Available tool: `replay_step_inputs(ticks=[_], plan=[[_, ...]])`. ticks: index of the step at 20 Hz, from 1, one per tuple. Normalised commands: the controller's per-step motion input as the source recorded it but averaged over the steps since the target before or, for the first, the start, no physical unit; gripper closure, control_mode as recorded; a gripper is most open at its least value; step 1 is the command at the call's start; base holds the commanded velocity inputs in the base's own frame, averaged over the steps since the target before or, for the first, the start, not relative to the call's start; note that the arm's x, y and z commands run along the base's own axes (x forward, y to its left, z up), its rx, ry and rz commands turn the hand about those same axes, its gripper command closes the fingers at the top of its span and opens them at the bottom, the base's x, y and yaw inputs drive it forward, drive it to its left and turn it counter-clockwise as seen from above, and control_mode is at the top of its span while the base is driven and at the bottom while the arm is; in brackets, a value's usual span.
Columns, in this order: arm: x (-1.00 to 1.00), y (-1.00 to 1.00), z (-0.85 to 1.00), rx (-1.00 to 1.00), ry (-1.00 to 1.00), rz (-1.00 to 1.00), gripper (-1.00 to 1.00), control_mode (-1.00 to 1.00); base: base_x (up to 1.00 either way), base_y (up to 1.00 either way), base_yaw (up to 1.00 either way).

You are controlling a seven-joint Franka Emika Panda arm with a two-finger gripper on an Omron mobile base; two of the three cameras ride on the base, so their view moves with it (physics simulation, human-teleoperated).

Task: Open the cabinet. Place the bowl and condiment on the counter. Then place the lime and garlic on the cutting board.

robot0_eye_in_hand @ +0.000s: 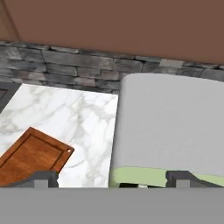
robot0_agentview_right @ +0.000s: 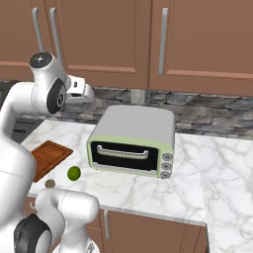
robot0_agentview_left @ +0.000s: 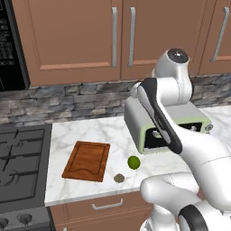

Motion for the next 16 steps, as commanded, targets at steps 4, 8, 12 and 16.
replay_step_inputs(ticks=[4, 8, 12, 16], plan=[[0.13, 0.81, 0.37, 0.0, -0.23, 0.12, -1.0, -1.0, 0.0, 0.0, 0.0], [0.17, 0.58, 0.86, 0.0, -0.05, 0.1, -1.0, -1.0, 0.0, 0.0, 0.0], [0.31, 0.13, 0.93, 0.0, -0.01, 0.02, -1.0, -1.0, 0.0, 0.0, 0.0], [0.14, 0.0, 0.68, 0.0, -0.04, 0.0, -1.0, -1.0, 0.0, 0.0, 0.0]])
